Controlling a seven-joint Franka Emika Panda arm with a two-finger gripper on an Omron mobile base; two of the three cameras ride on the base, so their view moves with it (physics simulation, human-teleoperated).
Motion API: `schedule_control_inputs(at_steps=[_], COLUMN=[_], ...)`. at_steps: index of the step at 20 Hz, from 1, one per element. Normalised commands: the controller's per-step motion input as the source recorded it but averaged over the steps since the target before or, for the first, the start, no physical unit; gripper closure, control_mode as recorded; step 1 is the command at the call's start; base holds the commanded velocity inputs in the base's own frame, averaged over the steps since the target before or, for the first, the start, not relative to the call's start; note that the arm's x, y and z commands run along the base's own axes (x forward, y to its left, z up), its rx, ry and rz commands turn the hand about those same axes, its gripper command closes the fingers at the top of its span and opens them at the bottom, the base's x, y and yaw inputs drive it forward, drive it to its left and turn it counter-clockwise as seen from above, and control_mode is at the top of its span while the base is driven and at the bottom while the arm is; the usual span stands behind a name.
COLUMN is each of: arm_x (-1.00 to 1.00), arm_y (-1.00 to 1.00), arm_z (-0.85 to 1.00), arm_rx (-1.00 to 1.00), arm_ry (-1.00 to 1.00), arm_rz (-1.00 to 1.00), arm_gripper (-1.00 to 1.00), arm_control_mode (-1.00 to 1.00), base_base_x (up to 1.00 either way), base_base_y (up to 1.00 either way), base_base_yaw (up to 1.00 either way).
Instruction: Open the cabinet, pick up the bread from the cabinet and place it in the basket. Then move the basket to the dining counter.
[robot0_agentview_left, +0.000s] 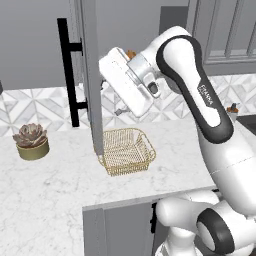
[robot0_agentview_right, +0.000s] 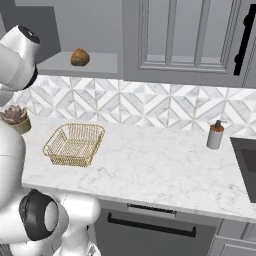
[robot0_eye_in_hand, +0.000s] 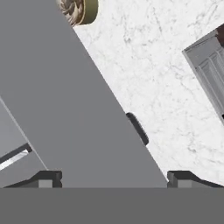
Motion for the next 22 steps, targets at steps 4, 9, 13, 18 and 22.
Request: schedule_control_inputs(at_steps=[4, 9, 13, 18, 22], arm_x=[0.00, 0.53, 0.71, 0.86, 0.61], arm_y=[0.44, -0.63, -1.00, -0.73, -0.44], arm_z=[-0.23, -0.72, -0.75, -0.54, -0.09], arm_rx=[-0.03, 0.01, 0.00, -0.22, -0.56], arm_ry=[0.00, -0.14, -0.17, -0.30, -0.53], arm_rz=[-0.07, 0.00, 0.02, 0.09, 0.12], arm_gripper=[-1.00, -1.00, -1.00, -1.00, -1.00], arm_control_mode=[-1.00, -1.00, -1.00, -1.00, -1.00], base_base_x=[0.00, 0.00, 0.00, 0.00, 0.00], base_base_y=[0.00, 0.00, 0.00, 0.00, 0.00], base_base_yaw=[0.00, 0.00, 0.00, 0.00, 0.00])
